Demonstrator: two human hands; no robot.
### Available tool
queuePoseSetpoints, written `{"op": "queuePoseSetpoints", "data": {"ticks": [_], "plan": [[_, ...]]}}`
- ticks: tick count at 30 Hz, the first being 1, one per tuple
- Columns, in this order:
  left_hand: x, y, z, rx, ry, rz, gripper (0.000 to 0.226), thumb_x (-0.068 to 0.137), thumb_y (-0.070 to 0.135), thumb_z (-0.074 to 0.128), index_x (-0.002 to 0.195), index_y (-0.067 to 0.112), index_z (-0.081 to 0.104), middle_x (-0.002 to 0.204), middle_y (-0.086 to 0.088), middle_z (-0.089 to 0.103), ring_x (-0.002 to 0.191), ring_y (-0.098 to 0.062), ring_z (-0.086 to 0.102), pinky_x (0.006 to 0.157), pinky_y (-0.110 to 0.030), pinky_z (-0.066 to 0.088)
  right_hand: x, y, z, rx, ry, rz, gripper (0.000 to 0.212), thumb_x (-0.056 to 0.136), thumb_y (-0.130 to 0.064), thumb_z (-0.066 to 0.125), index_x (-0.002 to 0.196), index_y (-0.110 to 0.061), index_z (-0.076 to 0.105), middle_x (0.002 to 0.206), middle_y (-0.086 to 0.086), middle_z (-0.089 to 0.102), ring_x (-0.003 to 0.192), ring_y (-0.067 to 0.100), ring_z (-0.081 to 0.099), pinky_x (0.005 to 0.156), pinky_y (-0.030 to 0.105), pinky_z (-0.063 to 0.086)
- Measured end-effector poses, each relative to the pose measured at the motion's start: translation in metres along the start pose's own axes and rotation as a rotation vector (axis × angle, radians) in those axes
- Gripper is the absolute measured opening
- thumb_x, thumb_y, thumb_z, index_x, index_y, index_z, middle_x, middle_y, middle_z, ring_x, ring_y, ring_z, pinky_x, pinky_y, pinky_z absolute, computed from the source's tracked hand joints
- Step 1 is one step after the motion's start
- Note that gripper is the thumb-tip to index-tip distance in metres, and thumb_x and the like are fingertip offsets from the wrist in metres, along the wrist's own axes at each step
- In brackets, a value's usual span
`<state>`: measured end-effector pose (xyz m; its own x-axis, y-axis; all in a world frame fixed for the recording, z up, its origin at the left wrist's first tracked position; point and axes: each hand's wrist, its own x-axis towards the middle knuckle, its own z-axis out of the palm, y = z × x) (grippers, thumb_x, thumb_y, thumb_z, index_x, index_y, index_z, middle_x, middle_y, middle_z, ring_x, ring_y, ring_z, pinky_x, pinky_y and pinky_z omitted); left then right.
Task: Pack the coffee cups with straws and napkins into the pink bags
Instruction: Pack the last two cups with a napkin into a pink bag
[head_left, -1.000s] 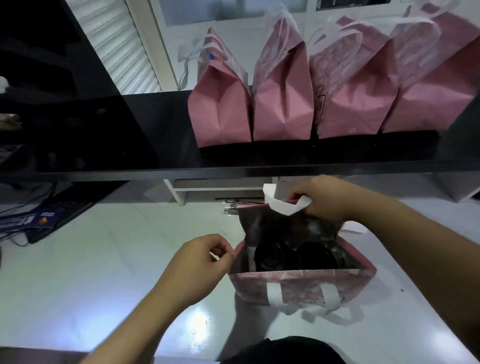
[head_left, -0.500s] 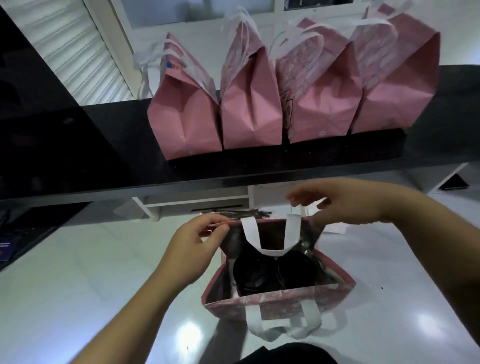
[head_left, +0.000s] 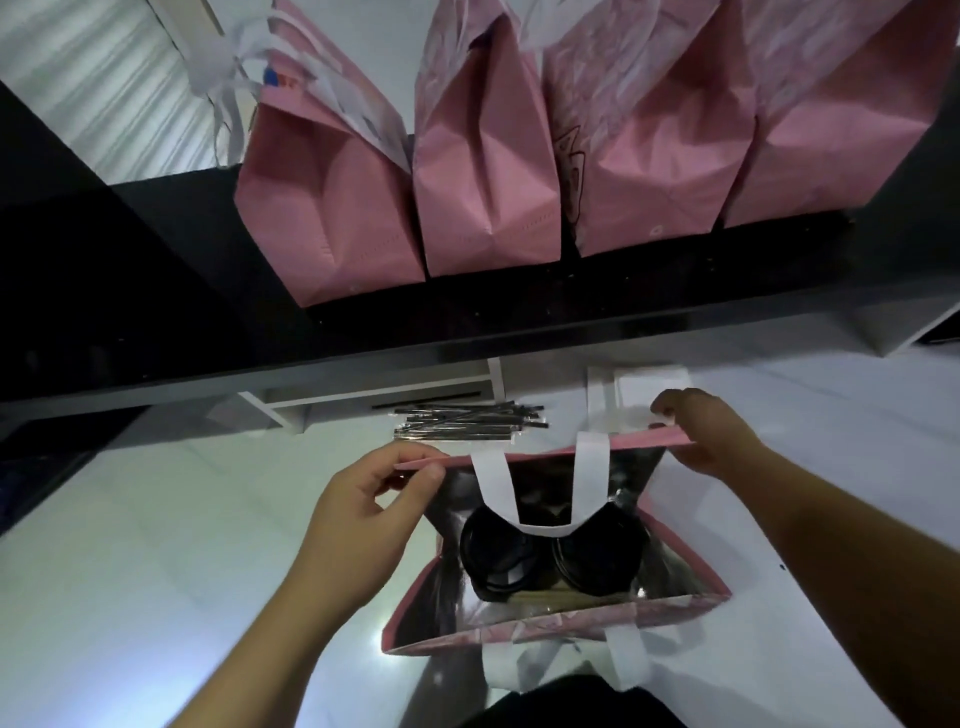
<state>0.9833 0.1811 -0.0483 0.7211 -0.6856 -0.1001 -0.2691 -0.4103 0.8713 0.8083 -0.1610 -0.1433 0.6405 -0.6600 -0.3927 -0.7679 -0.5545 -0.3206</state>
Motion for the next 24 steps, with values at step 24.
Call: {"op": "queuePoseSetpoints", "data": {"ticks": [24], "plan": [[-0.002,-0.002,0.005,0.027,0.044,-0.043,0.02,0.093,0.044,0.06,0.102,0.04,0.077,0.106,0.016,0.076,0.105,-0.013,0.068,0.084,-0.029,0.052,0.031,0.01,0.02,0.006,0.111,-0.083,0.022,0.092,-0.025,0.074,0.104,-0.006,0.075,0.108,0.011,0.068,0.097,0.031,0.064,0.09,0.043,0.055]]}}
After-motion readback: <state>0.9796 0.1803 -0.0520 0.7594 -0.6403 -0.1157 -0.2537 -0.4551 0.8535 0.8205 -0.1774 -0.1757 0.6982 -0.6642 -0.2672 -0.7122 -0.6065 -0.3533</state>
